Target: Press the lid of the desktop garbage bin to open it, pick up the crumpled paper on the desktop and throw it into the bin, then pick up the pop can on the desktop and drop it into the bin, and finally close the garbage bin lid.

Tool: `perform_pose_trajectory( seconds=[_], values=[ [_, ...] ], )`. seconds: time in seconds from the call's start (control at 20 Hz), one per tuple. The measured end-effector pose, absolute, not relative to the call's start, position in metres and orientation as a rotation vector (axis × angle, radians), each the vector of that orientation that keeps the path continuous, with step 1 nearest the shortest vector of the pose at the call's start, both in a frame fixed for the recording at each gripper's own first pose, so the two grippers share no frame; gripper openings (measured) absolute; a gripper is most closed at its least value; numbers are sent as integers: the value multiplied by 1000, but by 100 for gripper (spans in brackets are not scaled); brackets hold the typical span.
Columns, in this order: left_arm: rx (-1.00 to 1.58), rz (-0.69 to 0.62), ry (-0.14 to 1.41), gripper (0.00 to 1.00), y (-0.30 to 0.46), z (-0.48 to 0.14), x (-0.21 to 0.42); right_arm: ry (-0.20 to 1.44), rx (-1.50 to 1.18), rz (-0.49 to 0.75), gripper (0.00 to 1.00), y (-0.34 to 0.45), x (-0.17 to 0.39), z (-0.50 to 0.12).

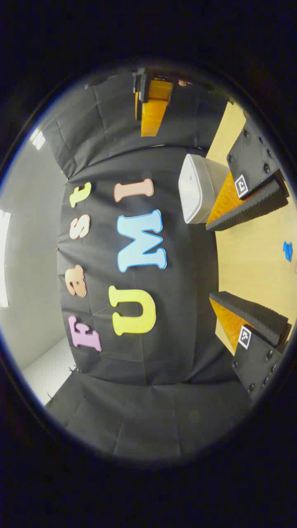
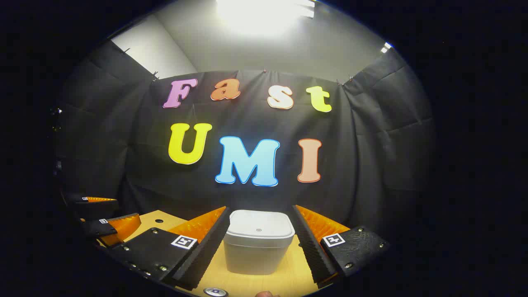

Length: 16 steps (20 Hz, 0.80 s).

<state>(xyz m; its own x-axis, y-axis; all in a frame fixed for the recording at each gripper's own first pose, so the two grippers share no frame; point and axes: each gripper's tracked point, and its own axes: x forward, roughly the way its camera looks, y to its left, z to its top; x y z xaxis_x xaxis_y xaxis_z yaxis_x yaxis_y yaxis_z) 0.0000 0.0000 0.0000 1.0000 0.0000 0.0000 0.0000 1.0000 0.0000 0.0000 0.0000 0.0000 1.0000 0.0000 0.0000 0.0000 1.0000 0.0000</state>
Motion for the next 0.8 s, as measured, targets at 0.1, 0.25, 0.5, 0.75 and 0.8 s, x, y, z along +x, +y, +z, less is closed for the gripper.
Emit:
perform_pose_trajectory(
  seconds=[0.1,0.25,0.5,0.75,0.8],
  values=[
    [-15,14,-4,93,8,6,-4,4,-20,-10,95,-4,0,0],
    [-25,48,-4,93,15,8,-6,3,-85,-12,95,-3,0,-4],
    [-47,77,2,93,5,4,-5,-5,-97,53,95,10,-3,-7],
    [-76,101,4,93,-1,-4,-2,6,-97,61,95,11,0,-22],
    [-71,106,-4,99,2,0,0,19,-84,52,95,10,1,-27]
  ],
)
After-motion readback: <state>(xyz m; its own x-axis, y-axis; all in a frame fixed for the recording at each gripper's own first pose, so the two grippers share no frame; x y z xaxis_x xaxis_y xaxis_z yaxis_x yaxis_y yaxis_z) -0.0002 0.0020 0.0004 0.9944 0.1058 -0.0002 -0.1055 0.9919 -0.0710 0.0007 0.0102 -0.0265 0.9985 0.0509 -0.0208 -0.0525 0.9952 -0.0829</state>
